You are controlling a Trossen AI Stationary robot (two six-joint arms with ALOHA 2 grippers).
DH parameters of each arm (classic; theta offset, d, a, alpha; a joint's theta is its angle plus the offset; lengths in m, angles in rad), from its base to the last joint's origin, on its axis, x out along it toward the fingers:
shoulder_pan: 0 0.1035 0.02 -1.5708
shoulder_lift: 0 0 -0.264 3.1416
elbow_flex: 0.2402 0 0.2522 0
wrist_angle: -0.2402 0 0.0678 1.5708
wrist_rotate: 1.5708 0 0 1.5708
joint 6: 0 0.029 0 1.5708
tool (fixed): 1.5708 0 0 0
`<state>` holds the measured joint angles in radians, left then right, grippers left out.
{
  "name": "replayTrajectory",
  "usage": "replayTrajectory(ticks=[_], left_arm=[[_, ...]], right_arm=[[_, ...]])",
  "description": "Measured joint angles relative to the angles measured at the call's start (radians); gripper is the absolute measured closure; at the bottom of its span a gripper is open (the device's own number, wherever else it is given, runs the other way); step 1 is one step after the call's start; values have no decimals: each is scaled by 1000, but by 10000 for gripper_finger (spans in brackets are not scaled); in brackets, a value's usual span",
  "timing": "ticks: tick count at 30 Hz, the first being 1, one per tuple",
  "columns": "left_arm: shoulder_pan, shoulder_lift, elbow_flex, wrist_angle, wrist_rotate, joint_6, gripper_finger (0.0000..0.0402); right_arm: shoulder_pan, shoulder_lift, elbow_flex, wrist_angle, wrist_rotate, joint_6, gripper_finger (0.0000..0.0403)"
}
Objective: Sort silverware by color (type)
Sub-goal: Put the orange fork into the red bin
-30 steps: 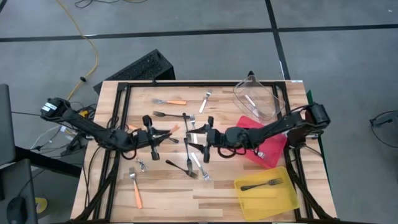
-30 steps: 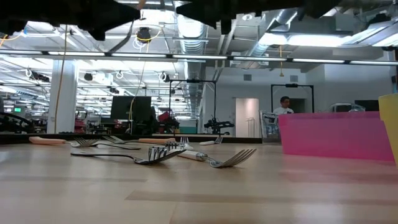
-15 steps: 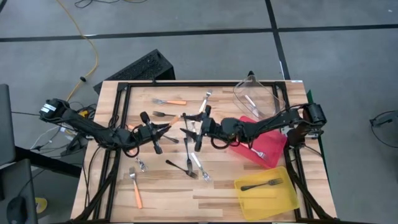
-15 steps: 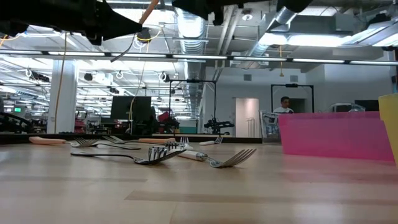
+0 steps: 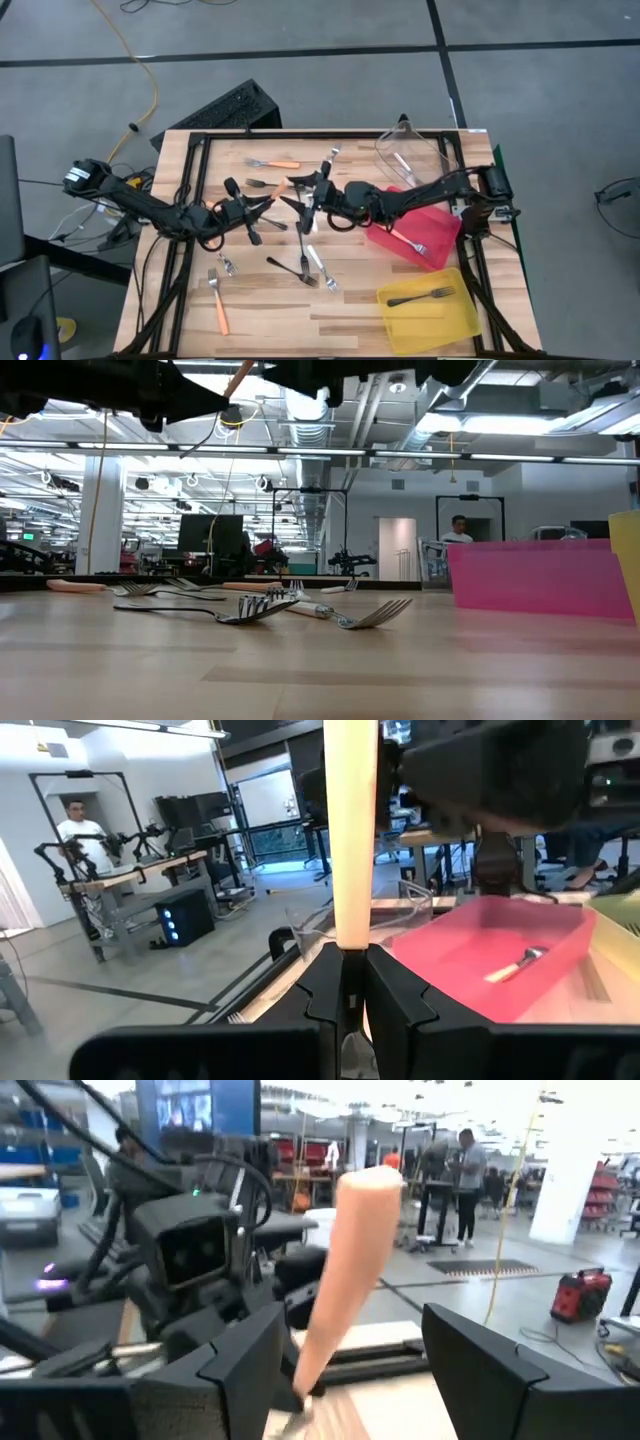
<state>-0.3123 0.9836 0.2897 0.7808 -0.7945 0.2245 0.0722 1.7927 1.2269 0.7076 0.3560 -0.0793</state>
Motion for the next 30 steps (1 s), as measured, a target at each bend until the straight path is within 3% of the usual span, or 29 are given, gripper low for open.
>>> replayTrajectory(ticks=[9,21,30], left_arm=[[32,0,0,24,2,1,391],[60,0,1,24,39,0,391],[60,0,2,28,48,-5,391]], right_arm=[[-29,31,17,39,-15,29,141],[-65,47,17,44,-26,105,175],[-67,47,15,67,-29,106,247]])
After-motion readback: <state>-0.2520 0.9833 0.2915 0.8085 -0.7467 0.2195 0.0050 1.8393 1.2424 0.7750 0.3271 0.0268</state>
